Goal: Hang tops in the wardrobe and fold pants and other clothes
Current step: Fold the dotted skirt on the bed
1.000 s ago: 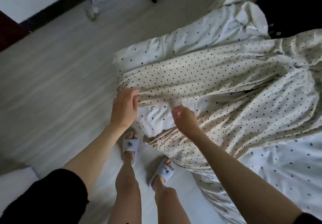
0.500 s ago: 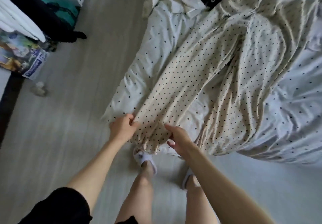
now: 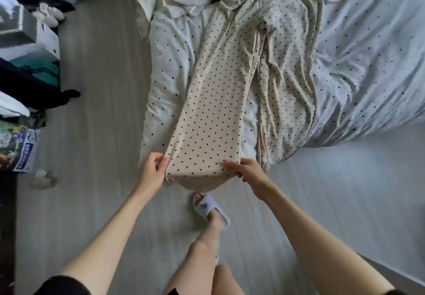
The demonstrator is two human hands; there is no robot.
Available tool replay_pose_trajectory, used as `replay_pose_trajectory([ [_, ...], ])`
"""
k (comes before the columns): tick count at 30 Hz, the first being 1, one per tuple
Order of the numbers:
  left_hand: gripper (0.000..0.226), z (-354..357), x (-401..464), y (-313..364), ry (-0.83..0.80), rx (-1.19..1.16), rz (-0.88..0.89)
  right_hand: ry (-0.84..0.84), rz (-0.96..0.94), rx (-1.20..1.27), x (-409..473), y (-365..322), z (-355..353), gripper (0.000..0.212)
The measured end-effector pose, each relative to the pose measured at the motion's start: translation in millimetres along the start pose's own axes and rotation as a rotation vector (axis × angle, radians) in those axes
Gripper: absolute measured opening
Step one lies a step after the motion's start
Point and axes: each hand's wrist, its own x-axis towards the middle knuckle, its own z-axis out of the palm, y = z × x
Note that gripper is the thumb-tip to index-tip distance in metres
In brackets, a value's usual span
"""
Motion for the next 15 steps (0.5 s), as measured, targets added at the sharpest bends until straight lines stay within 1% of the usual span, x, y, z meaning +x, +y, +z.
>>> replay_pose_trajectory([
  [3, 0.014, -5, -5, 5, -0.157, -0.037, 0.026, 0.02, -0.092, -0.075, -12, 5, -5, 0.024],
  [5, 0.014, -11, -2, 7, -0.242, 0.075, 0.034, 0.06, -0.104, -0.189, -16, 6, -11, 0.03],
  [6, 0.013, -13, -2, 6, -0.259, 0.148, 0.034, 0.089, -0.096, -0.25, -19, 7, -13, 0.035],
  [8, 0.01, -15, -5, -2, -0.257, 0.234, 0.025, 0.125, -0.078, -0.323, -23, 13, -15, 0.041],
  [10, 0.009, -13, -9, -12, -0.232, 0.27, 0.013, 0.17, -0.096, -0.333, -26, 19, -13, 0.041],
  [13, 0.015, -10, -10, -33, -0.174, 0.294, -0.004, 0.246, -0.144, -0.303, -29, 35, -4, 0.039],
  [15, 0.022, -9, -9, -48, -0.122, 0.362, 0.008, 0.304, -0.155, -0.323, -27, 48, 2, 0.038],
])
